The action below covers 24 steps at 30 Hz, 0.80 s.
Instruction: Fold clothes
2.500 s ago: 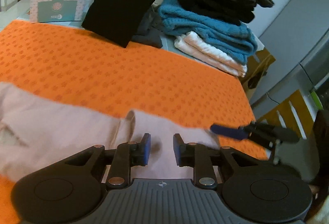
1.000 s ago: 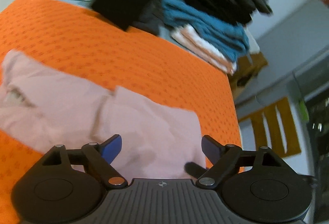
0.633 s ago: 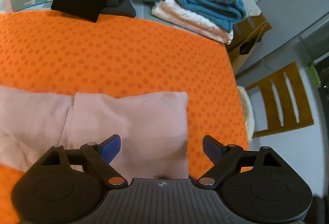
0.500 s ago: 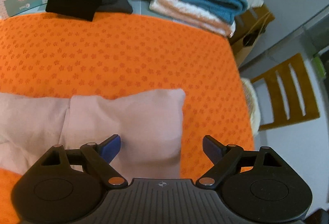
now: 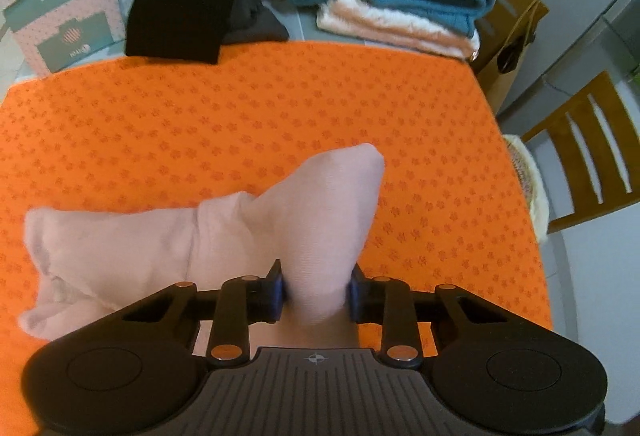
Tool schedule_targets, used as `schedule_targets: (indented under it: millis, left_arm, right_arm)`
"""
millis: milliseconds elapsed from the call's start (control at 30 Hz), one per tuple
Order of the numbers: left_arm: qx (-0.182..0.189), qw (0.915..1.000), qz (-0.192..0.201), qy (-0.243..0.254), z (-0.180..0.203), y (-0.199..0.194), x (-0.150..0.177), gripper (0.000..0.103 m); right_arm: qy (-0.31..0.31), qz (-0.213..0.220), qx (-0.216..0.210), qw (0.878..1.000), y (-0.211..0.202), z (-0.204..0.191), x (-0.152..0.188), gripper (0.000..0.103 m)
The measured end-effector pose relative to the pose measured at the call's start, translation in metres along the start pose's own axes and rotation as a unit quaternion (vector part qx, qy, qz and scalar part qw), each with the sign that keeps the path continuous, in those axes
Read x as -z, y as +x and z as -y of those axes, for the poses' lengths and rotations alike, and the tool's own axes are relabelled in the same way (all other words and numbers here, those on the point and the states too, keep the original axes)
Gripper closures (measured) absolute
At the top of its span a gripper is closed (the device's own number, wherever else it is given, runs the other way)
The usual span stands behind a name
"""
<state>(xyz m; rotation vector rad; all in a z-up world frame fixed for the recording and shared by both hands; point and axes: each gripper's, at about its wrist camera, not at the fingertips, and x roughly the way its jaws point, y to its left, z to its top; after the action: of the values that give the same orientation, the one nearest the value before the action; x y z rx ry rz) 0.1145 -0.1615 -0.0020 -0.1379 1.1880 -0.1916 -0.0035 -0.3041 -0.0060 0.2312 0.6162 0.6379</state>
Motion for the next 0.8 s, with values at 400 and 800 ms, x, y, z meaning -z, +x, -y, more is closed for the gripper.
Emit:
schedule_targets:
  millis: [400,800]
  left_arm:
    - [0.119,0.9878,0.031,-0.096,-0.164,-0.050,-0.010,0.071]
    - [0.205,0.9608,0.027,-0.185,-0.311,-0.016,0.019,0.067]
  right_arm:
    - [0.059,-0.008,0.051,0.997,-0.012,-0.007,0.013,0.069]
    - [0.073,-0.038,0.135,0.987,0.023,-0.056,0.020,0.069]
